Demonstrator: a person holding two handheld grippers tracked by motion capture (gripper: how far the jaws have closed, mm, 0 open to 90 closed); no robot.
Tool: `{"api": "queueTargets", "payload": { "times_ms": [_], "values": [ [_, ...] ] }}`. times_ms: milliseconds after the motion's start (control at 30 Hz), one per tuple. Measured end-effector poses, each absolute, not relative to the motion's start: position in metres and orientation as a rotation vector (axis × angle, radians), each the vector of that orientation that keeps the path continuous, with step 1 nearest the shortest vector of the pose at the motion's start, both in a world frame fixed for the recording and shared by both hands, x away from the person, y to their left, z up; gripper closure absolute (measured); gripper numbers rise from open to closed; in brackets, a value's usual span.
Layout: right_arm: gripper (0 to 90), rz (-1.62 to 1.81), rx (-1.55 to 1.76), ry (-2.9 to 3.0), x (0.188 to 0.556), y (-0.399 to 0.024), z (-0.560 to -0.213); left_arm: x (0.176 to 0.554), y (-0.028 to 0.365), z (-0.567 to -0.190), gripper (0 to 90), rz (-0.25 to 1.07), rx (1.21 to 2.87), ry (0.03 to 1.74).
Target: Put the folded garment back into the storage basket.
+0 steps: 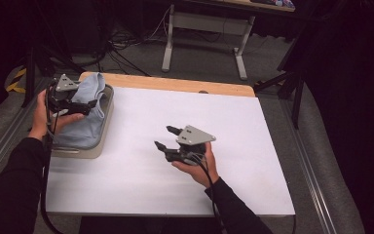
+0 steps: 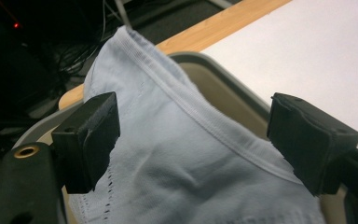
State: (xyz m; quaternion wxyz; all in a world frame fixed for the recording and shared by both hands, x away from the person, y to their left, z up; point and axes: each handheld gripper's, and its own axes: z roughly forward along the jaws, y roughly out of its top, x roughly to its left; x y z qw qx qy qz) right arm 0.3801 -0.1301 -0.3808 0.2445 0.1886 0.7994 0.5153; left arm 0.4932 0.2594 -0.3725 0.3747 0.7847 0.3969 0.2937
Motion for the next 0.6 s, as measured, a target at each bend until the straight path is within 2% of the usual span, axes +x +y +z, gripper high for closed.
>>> {"api": "queueTargets", "payload": {
  "times_ms": [367,533,600],
  "values": [
    [34.7,1.217,0.659,2.117,0.356,-0.229,-0.399,0.519,0.255,-0.387,16.1,0.681,2.021,1.097],
    [34.0,1.174,0.708,2.089,0.351,-0.247,-0.402,0.526,0.246,-0.391,14.4,0.680,2.074,1.096],
    [33.7,1.171,0.728,2.078,0.347,-0.255,-0.403,0.531,0.241,-0.393,16.7,0.684,2.104,1.126]
  ]
}}
